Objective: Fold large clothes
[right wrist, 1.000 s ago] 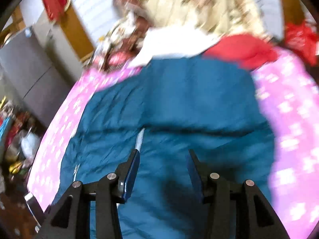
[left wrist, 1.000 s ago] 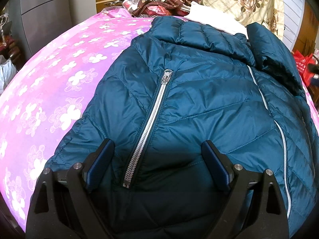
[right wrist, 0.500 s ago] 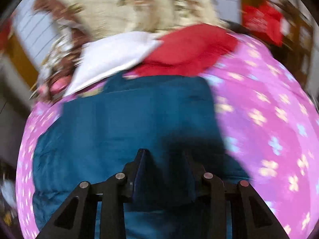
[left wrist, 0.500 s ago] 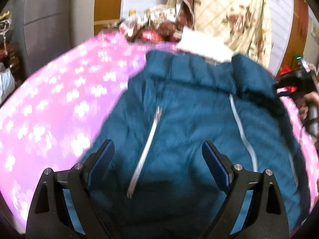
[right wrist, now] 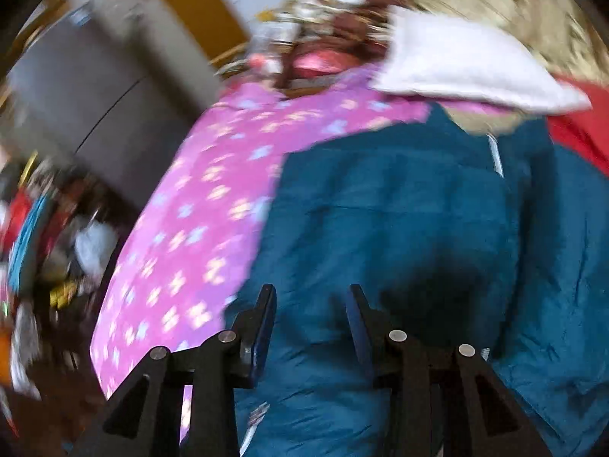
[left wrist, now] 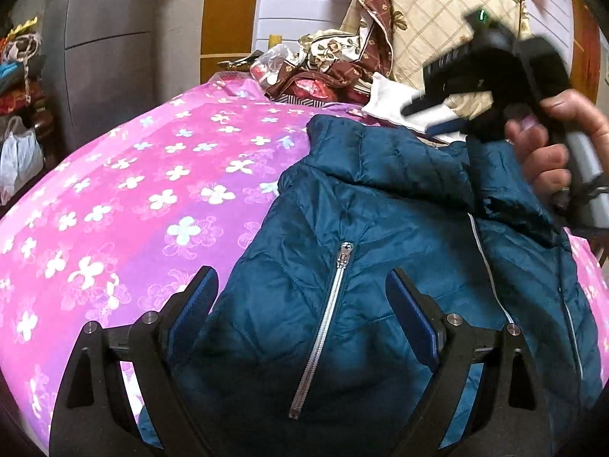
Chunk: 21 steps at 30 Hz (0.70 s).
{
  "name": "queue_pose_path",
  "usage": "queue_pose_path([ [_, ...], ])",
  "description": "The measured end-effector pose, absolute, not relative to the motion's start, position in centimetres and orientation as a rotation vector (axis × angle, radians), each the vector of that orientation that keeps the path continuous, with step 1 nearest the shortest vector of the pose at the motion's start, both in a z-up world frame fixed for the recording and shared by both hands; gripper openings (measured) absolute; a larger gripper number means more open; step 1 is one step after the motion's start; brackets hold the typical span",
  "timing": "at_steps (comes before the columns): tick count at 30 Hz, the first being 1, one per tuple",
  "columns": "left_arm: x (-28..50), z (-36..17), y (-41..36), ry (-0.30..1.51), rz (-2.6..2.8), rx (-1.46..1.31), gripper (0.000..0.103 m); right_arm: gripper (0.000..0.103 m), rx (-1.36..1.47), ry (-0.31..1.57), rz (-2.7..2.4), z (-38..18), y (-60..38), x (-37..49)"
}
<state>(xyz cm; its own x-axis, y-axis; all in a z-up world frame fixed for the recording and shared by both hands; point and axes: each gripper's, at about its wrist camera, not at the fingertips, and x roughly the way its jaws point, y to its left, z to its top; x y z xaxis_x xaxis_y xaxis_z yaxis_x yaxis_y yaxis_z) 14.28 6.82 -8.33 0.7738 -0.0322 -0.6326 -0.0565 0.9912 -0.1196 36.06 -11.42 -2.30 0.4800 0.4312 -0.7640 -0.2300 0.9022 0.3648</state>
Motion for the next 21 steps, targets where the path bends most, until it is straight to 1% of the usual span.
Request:
queue_pose_path([
  [3, 13.9, -8.2, 7.1, 0.679, 0.019, -0.134, 0.09, 0.037, 0.199, 0.912, 0.324, 0.7, -14.3, 33.8],
  [6, 13.5, -8.1, 7.1, 0.68, 0.016, -0.13, 0.09, 0.037, 0.178, 0.872, 0.108, 1.8, -20.7, 32.5],
  [9, 13.1, -7.9, 6.9, 0.669, 0.004, -0.132, 0.09, 0.037, 0.086, 0.892, -0.174, 0.1, -28.1, 31.9],
  [11, 12.9, -7.9, 6.6, 0.659, 0.007, -0.116, 0.09, 0.037, 0.065, 0.937, -0.349, -2.7, -33.1, 31.8],
  [12, 12.8, -7.8, 6.4, 0.654, 0.01, -0.105, 0.09, 0.037, 0.093, 0.951, -0.382, -3.4, -34.9, 31.6],
  [14, 12.7, -7.8, 5.9, 0.645, 0.011, -0.084, 0.09, 0.037, 0.284, 0.986, -0.417, -6.2, -39.3, 31.5],
  [16, 12.8, -7.9, 5.5, 0.64, 0.016, -0.063, 0.09, 0.037, 0.456, 1.011, -0.355, -8.4, -40.9, 32.0],
  [18, 12.9, -8.1, 5.2, 0.641, 0.02, -0.05, 0.09, 0.037, 0.52, 1.002, -0.314, -9.1, -40.6, 32.6],
  [21, 13.1, -8.2, 4.9, 0.643, 0.019, -0.04, 0.09, 0.037, 0.601, 0.975, -0.121, -8.4, -36.3, 35.0],
])
